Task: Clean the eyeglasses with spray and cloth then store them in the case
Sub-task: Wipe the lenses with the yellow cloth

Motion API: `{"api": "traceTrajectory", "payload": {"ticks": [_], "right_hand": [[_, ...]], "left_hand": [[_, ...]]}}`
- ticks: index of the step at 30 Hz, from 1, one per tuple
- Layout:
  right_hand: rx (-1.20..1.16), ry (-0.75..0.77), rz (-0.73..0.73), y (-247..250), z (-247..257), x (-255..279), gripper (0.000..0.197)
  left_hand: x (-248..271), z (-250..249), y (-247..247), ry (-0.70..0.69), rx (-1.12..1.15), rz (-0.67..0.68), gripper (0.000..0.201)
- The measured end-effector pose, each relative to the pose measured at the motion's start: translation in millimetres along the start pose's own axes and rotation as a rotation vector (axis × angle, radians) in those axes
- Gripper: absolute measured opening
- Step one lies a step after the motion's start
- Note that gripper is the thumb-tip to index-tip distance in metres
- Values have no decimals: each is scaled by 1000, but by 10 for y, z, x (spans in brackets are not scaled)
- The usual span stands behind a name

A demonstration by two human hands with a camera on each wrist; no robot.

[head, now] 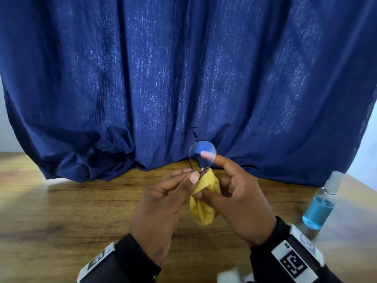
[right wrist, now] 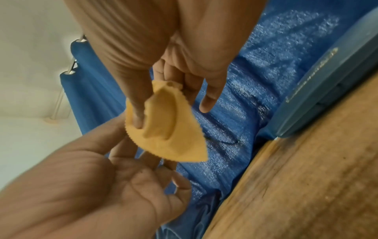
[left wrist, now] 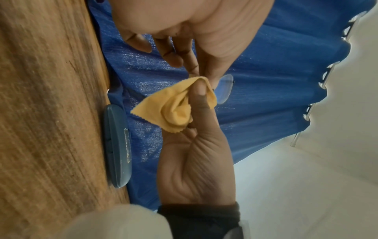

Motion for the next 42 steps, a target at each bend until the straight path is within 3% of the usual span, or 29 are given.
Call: {"api": "traceTrajectory", "payload": {"ticks": [7,13,19,24,30,42], "right_hand": [[107,44,-22,84,59,-19,42],[104,61,-31,100,108,-6,45],[213,52,34,89,91,-10,50],[240,60,29,89,106,-15,44],[265,45,46,-43,99,17,62],[148,60,108,-65,109,20,51]], "left_hand": [[-44,-56,80,-43,-149,-23,11],[-26,-104,84,-144,-404,-4,10],[-22,-73,39,-73,-328,15,15],[-15,-131,73,-97,-332,-46,11],[13,-105,26,-77,-294,-38,18],[-22,-144,46,-43,-249,-18,11]]}}
Point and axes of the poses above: each hand's wrist, its own x-axis away from the middle knuckle, its own y-axis out of the back of the hand, z = x × y, the point moved 5 cm from there along -x, towards the middle knuckle, and after that the axes turned 4 degrees about z, right-handed, at the moved point
